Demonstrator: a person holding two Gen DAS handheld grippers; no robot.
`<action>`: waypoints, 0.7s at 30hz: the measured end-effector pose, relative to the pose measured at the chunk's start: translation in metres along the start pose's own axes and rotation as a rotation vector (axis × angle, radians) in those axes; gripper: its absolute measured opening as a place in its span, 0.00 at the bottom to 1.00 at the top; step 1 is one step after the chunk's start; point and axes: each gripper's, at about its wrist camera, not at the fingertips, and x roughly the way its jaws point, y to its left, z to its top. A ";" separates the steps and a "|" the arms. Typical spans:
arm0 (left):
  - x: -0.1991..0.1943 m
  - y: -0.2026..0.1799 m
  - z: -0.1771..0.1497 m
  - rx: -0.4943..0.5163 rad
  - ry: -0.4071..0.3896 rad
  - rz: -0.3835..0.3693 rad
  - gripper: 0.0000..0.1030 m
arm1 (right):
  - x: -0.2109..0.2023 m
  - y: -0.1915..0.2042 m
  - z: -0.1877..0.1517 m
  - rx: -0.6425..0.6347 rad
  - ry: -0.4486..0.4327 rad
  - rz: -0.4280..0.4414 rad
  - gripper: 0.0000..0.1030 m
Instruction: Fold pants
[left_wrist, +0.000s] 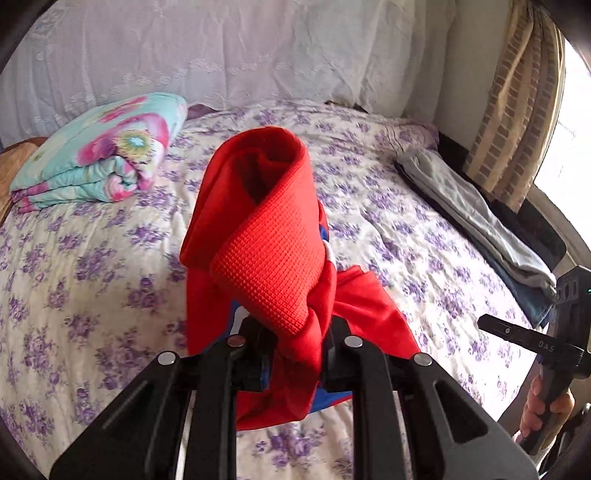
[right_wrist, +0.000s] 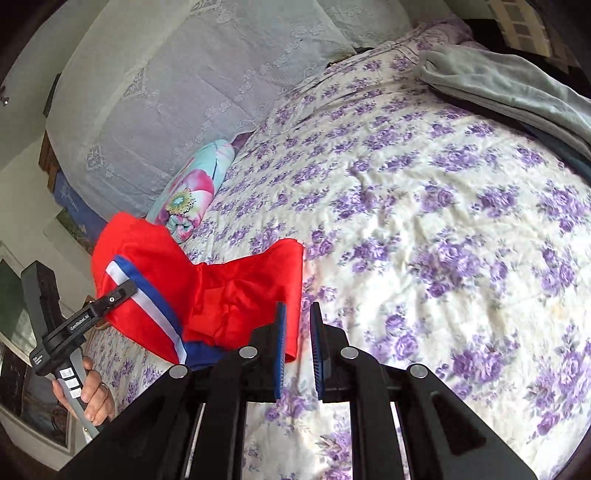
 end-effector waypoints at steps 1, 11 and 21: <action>0.016 -0.011 -0.001 0.016 0.037 -0.008 0.16 | -0.002 -0.004 -0.002 0.003 -0.001 0.004 0.14; 0.081 -0.067 -0.024 0.136 0.266 -0.132 0.74 | 0.007 -0.017 -0.013 0.023 0.038 0.022 0.14; 0.043 -0.018 0.004 0.001 0.145 -0.030 0.64 | 0.031 0.031 0.000 -0.096 0.091 0.097 0.14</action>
